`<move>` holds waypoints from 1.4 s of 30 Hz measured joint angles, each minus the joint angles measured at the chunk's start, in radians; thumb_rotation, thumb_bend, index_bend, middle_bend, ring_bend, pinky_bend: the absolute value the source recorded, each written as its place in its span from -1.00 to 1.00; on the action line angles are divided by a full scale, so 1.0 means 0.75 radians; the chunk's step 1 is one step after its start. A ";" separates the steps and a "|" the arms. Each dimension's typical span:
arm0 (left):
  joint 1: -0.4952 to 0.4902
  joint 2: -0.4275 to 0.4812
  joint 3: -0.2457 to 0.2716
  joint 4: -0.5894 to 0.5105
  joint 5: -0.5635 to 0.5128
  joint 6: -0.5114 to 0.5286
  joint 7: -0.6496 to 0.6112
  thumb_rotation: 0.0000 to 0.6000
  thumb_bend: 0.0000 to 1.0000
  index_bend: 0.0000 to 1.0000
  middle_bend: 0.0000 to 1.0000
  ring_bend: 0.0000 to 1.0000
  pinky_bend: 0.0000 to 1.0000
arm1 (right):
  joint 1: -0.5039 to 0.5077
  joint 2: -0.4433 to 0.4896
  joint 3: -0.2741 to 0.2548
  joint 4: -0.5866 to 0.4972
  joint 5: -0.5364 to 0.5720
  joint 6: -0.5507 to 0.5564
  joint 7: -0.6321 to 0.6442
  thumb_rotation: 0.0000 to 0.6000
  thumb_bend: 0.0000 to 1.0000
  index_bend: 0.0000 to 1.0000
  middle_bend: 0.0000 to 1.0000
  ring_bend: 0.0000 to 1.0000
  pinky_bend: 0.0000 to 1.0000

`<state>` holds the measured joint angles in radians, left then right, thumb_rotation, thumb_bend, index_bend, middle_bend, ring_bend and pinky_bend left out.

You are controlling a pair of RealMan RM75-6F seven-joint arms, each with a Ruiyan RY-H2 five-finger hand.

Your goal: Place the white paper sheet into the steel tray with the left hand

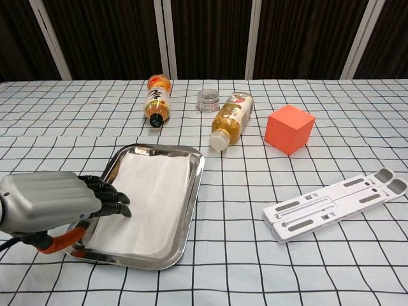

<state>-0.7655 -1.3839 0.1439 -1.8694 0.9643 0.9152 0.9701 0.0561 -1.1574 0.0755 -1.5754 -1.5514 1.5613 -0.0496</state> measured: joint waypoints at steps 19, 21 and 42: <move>-0.034 -0.007 0.040 0.026 0.025 0.011 -0.021 1.00 0.42 -0.82 -1.00 -1.00 -1.00 | 0.000 0.002 0.000 -0.004 0.003 -0.001 0.002 1.00 -0.34 -1.00 -1.00 -1.00 -1.00; -0.035 -0.006 0.042 0.026 0.031 0.016 -0.026 1.00 0.42 -0.82 -1.00 -1.00 -1.00 | -0.001 0.002 0.000 -0.004 0.003 -0.001 0.003 1.00 -0.34 -1.00 -1.00 -1.00 -1.00; -0.068 0.043 0.072 0.007 0.014 0.011 -0.033 1.00 0.42 -0.80 -1.00 -1.00 -1.00 | -0.001 0.001 0.000 -0.004 0.003 -0.001 0.000 1.00 -0.34 -1.00 -1.00 -1.00 -1.00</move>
<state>-0.8164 -1.3514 0.1976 -1.8644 0.9751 0.9238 0.9456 0.0557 -1.1567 0.0758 -1.5782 -1.5491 1.5604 -0.0494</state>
